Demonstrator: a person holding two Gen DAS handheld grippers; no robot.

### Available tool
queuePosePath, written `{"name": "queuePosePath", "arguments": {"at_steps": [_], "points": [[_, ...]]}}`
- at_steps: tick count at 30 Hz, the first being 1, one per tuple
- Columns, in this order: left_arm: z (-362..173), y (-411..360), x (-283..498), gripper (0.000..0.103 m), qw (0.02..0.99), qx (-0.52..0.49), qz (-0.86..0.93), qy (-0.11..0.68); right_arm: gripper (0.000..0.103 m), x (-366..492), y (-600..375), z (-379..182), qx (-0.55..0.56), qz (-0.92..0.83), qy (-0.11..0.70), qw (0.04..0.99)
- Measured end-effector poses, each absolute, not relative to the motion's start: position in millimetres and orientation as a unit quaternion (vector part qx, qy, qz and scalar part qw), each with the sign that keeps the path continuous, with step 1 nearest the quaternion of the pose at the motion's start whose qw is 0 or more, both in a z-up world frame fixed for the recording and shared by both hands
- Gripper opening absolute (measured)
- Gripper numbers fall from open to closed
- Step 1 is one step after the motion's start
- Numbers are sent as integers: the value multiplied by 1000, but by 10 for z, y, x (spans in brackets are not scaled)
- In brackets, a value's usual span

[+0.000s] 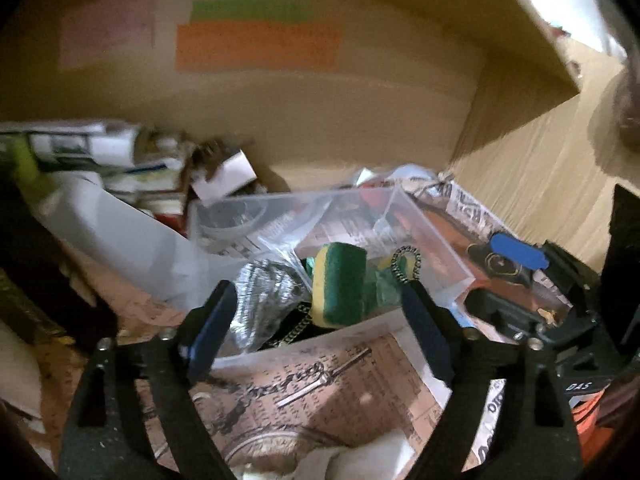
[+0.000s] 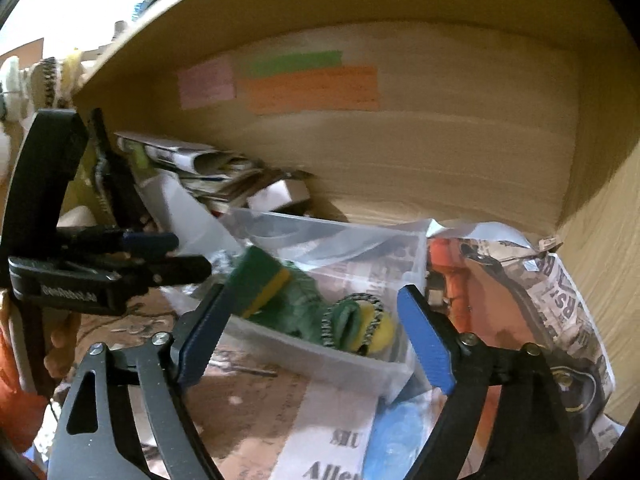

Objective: Organize soft objects
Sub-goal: 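Open both tools to drop the sponge and bracelet into the box, then grasp the floral fabric scrunchie with the left tool while the right tool grasps the white cloth bag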

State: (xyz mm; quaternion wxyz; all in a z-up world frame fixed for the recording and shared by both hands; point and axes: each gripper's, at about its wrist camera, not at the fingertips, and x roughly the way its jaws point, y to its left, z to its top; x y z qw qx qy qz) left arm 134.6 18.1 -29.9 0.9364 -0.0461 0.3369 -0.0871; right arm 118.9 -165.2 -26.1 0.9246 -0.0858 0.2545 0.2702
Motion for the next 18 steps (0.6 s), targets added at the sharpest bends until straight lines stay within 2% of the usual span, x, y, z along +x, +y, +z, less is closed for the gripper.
{"name": "queuePosePath", "arguments": {"at_steps": [4,7,18], "points": [[-194,270,1010,98,947,-37,-70,310,92,1006,-1545,-279,-89,291,251,919],[-204,360,815,100,951,-33,-53,304,97,893,-1455,-328,-89,308,253,913],[-677,782,284,100,935,-43,12,353,98,610,-1016,-690,-89,365,303,876]]}}
